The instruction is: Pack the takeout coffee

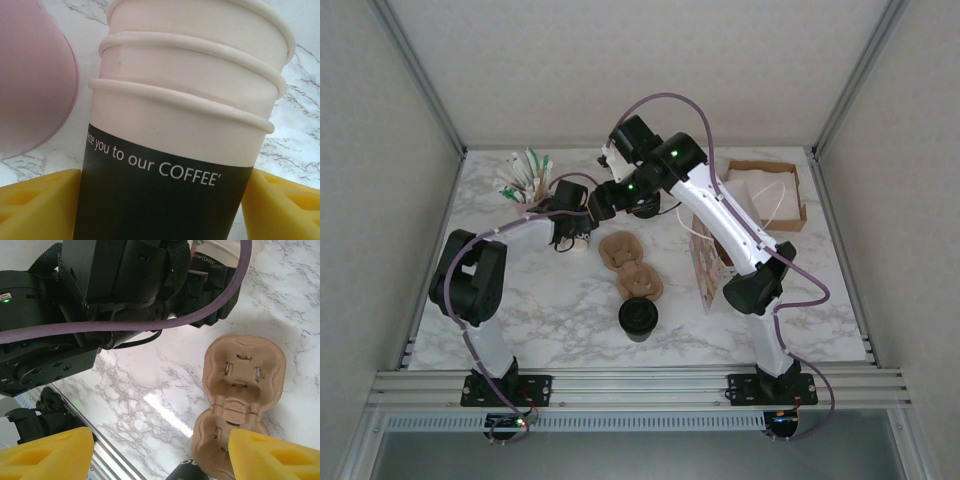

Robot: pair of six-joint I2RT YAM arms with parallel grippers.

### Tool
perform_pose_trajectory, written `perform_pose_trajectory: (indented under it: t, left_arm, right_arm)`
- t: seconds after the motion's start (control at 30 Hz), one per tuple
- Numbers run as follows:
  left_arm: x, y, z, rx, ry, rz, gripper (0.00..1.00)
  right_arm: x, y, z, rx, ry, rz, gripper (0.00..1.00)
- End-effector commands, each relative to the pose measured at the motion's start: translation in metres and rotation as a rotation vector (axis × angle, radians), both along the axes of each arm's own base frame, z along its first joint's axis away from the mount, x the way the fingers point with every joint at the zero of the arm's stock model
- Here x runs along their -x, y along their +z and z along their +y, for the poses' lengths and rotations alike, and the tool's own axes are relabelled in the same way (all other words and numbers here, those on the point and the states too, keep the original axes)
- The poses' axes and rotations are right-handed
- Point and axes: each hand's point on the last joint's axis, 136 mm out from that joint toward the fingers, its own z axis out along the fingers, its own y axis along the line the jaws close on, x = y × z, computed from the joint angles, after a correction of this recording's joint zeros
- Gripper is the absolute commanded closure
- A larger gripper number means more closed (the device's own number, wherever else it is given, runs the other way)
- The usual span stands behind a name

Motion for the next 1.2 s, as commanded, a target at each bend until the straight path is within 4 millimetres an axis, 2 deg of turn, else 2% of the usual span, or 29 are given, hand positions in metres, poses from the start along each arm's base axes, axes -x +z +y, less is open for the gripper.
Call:
perform_pose_trajectory:
  t: [0.0, 0.37, 0.67, 1.17]
  left_arm:
    - [0.001, -0.020, -0.006, -0.005, -0.027, 0.046, 0.18]
    - [0.001, -0.025, -0.019, 0.016, -0.058, 0.079, 0.13]
    - [0.001, -0.003, -0.027, 0.040, -0.067, 0.041, 0.12]
    - [-0.011, -0.036, -0.034, 0.044, -0.081, 0.096, 0.16]
  right_arm:
    - [-0.003, -0.007, -0.003, 0.011, -0.016, 0.018, 0.28]
    - [-0.002, -0.007, -0.006, 0.012, -0.022, 0.018, 0.28]
    - [0.000, -0.005, -0.007, 0.010, -0.020, 0.014, 0.28]
    - [-0.009, -0.018, -0.016, 0.034, -0.060, 0.024, 0.25]
